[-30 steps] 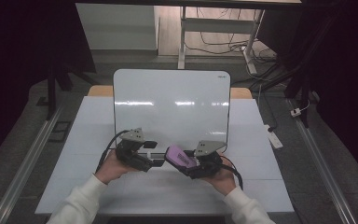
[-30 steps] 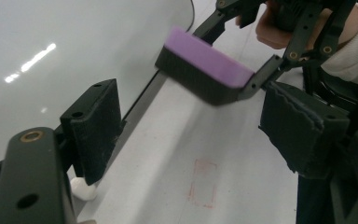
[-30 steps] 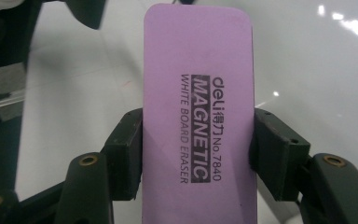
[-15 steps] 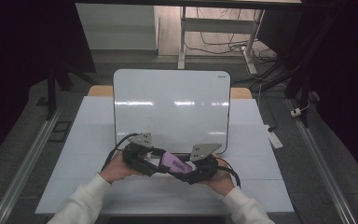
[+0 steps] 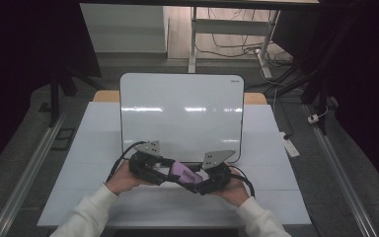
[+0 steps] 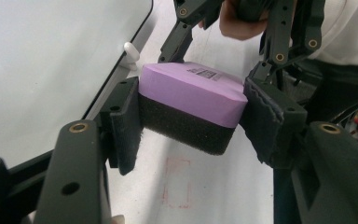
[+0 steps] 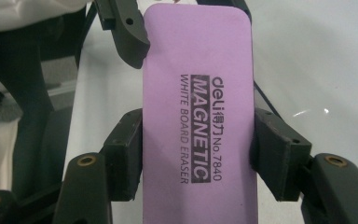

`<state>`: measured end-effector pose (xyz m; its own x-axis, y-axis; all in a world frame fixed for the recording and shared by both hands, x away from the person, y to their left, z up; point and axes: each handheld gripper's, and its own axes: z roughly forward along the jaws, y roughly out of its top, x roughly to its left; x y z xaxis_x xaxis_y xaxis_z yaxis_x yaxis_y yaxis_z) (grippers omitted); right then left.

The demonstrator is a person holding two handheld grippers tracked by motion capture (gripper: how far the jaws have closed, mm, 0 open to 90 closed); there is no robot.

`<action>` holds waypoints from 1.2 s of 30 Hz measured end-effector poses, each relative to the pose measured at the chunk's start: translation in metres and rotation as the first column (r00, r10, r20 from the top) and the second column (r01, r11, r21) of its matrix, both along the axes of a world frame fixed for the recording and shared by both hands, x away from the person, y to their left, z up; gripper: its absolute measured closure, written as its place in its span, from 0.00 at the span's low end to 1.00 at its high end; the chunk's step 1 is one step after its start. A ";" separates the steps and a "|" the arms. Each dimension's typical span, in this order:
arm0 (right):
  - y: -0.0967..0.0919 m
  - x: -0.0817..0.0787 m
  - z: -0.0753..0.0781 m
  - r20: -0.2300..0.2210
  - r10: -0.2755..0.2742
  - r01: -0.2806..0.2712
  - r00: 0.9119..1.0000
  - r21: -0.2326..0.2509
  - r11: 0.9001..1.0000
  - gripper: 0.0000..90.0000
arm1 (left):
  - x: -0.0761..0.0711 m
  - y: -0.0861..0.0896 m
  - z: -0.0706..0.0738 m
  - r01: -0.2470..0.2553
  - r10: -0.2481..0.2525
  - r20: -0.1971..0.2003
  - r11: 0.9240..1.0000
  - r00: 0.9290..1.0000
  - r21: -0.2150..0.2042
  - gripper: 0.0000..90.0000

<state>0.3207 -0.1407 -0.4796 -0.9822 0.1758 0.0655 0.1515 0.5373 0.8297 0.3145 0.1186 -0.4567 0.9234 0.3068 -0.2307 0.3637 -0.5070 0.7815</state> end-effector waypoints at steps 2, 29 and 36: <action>-0.001 0.001 0.000 -0.007 -0.032 0.032 0.999 0.017 0.999 0.36 | 0.001 0.002 0.000 -0.020 0.020 -0.001 1.000 1.000 -0.001 0.45; 0.007 -0.046 0.007 0.439 -0.305 0.358 0.845 -0.043 0.933 0.38 | 0.015 0.007 -0.004 -0.235 0.222 -0.141 0.968 0.965 -0.084 0.45; 0.015 -0.050 0.002 0.537 -0.301 0.396 0.788 -0.069 0.916 0.43 | 0.017 0.001 -0.002 -0.233 0.212 -0.170 0.966 0.962 -0.113 0.45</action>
